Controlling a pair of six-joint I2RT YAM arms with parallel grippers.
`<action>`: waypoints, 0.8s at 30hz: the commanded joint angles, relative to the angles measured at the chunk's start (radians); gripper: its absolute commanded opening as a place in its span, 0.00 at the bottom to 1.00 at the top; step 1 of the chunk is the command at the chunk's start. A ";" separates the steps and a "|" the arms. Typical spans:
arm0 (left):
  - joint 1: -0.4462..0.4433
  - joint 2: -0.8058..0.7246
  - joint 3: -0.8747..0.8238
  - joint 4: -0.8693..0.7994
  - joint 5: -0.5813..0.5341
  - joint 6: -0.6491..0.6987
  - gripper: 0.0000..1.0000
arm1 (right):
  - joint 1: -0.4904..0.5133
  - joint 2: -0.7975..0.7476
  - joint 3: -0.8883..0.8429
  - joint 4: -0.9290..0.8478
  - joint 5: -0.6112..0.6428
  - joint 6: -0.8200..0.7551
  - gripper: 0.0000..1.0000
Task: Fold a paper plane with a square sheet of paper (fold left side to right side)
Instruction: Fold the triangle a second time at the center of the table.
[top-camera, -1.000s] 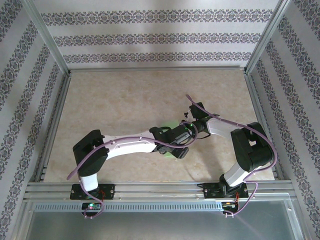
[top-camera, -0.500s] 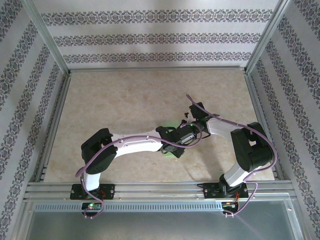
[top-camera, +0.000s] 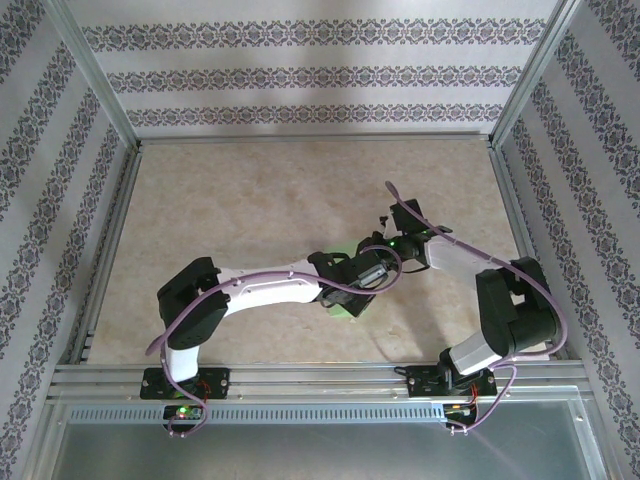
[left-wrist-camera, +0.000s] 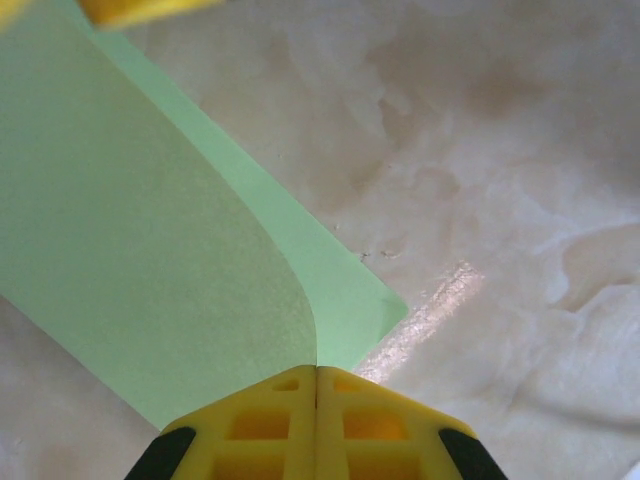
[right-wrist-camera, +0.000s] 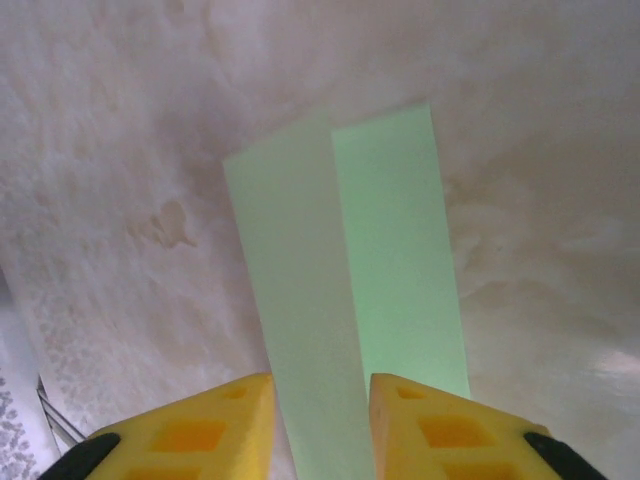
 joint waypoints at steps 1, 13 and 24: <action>0.021 -0.053 -0.031 0.034 0.056 -0.034 0.00 | -0.047 -0.041 0.023 -0.049 0.035 -0.037 0.34; 0.132 -0.133 -0.196 0.265 0.266 -0.198 0.00 | -0.148 -0.241 -0.101 -0.163 0.014 -0.130 0.20; 0.187 -0.148 -0.279 0.355 0.347 -0.279 0.00 | 0.082 -0.309 -0.323 0.033 -0.055 0.051 0.00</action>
